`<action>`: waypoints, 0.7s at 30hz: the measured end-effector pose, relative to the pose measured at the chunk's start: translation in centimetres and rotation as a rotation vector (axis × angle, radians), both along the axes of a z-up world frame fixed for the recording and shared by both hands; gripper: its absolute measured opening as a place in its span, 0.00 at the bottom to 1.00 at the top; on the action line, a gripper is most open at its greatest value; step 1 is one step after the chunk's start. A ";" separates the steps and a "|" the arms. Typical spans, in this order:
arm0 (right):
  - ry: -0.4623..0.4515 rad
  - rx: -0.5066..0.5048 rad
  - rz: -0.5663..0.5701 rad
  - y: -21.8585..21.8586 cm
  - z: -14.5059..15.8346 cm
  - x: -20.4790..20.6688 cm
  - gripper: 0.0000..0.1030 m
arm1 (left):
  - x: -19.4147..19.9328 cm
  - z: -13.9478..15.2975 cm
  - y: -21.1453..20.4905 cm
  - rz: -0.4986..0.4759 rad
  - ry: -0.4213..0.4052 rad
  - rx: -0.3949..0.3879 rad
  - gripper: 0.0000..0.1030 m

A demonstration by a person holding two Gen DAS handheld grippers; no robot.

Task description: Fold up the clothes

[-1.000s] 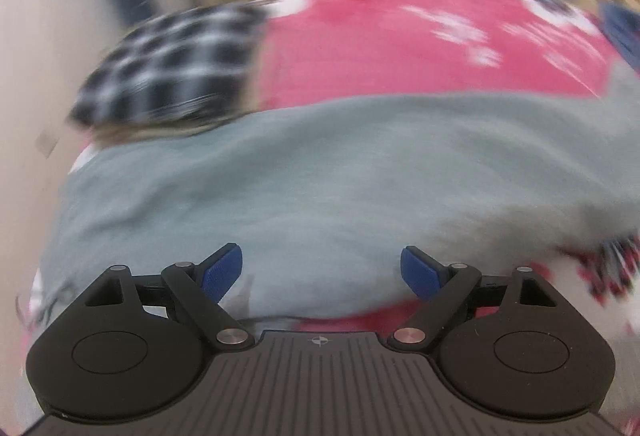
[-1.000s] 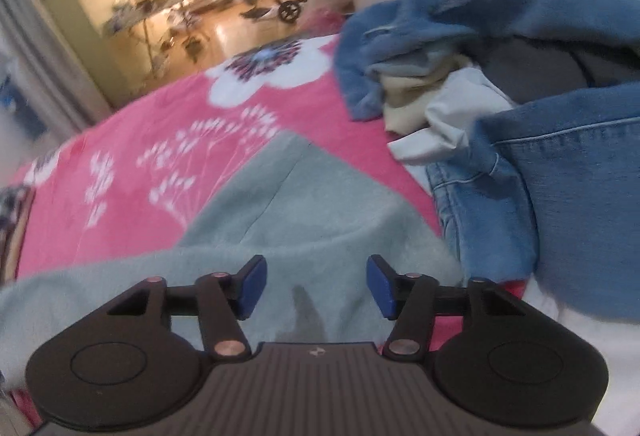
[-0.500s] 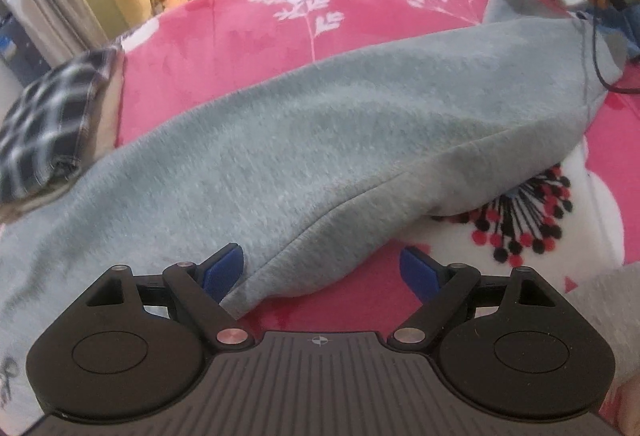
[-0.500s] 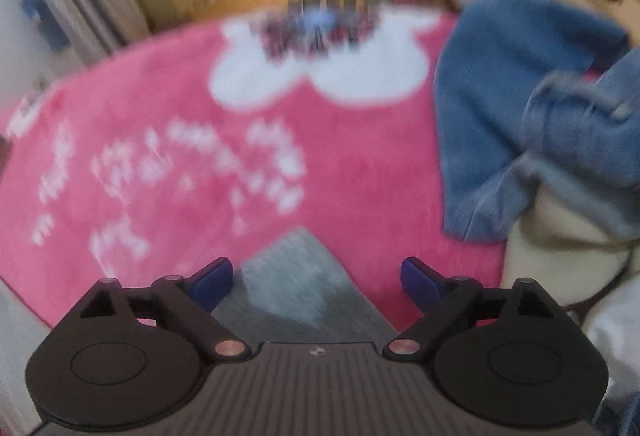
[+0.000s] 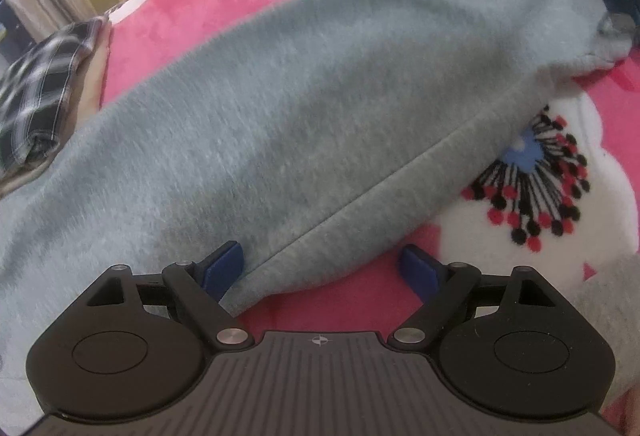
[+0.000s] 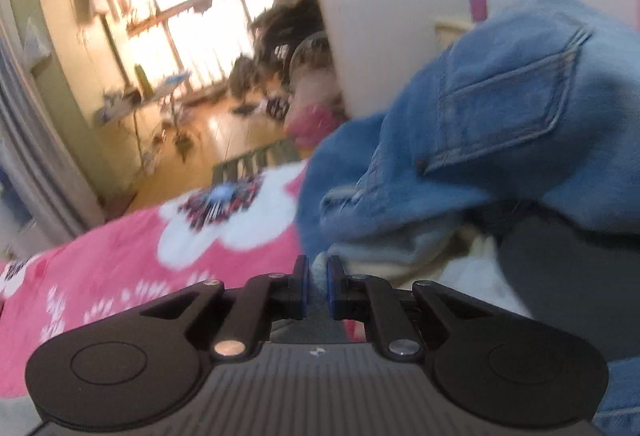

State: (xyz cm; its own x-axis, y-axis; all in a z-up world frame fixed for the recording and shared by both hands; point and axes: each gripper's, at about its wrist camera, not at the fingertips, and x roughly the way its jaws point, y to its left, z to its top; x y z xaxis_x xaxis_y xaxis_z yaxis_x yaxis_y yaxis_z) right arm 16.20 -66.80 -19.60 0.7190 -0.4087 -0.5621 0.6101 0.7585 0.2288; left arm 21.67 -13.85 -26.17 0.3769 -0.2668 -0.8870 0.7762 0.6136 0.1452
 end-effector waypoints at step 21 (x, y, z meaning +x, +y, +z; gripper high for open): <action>0.182 0.945 -0.219 3.9 -7.0 -12.5 0.50 | -1.3 1.1 -2.1 -0.193 -0.106 0.037 0.65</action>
